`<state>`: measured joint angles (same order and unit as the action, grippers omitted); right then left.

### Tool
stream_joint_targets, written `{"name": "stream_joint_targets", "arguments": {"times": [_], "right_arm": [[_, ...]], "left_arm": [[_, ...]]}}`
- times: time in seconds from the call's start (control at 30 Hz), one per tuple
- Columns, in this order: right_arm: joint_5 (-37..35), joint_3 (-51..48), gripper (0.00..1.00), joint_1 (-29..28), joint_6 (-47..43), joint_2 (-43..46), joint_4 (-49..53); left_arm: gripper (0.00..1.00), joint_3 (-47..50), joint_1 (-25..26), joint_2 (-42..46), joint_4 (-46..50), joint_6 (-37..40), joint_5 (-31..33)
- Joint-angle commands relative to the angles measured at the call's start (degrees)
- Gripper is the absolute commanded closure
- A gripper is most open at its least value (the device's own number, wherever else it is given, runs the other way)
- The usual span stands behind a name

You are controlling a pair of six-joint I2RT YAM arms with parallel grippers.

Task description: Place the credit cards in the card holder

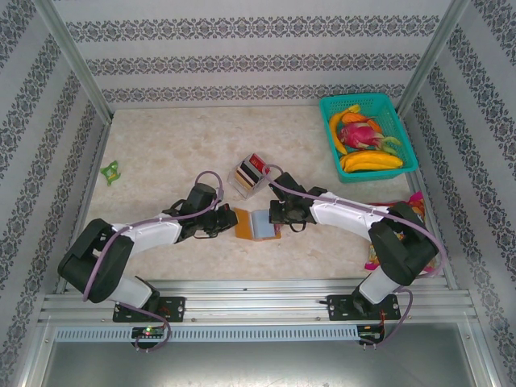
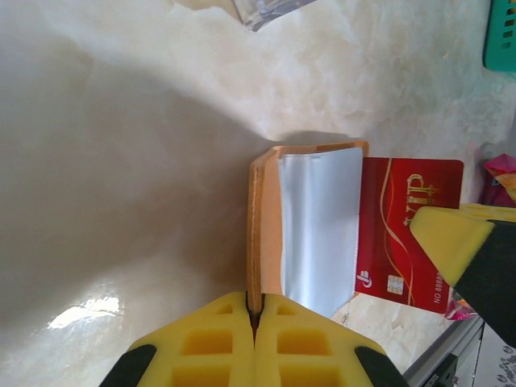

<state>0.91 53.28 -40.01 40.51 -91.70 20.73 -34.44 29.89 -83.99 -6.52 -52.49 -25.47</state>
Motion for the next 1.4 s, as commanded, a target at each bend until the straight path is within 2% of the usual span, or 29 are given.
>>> {"name": "stream_joint_targets", "arguments": {"times": [0.0, 0.3, 0.5, 0.87, 1.03, 1.17, 1.37], "right_arm": [[0.13, -0.69, 0.93, -0.73, 0.01, 0.95, 0.42], [-4.37, 5.07, 0.93, -3.43, -2.32, 2.81, 8.09], [2.52, 3.42, 0.93, -2.81, 0.25, 3.07, 2.09], [7.84, 4.25, 0.92, -2.69, 1.23, 1.25, 0.11], [-4.19, 5.60, 0.92, -2.07, 3.52, 2.97, 9.23], [-7.25, 5.21, 0.90, -1.05, 2.18, 8.54, 10.06], [1.49, 4.60, 0.89, 0.20, 0.41, 12.84, 4.26]], "left_arm": [[1.00, -0.81, -0.18, -1.19, -1.16, 1.76, -1.46], [1.00, -1.40, -0.18, -1.55, -1.00, 2.20, -1.90], [1.00, -1.70, -0.18, -2.39, -1.64, 2.18, -2.41], [1.00, -2.14, -0.16, -3.08, -2.27, 2.31, -2.94], [1.00, -1.70, -0.16, -2.94, -1.72, 2.30, -2.02], [1.00, -1.53, -0.18, -3.00, -1.47, 2.55, -1.95], [1.00, -2.13, -0.13, -3.36, -1.80, 2.74, -2.78]]}}
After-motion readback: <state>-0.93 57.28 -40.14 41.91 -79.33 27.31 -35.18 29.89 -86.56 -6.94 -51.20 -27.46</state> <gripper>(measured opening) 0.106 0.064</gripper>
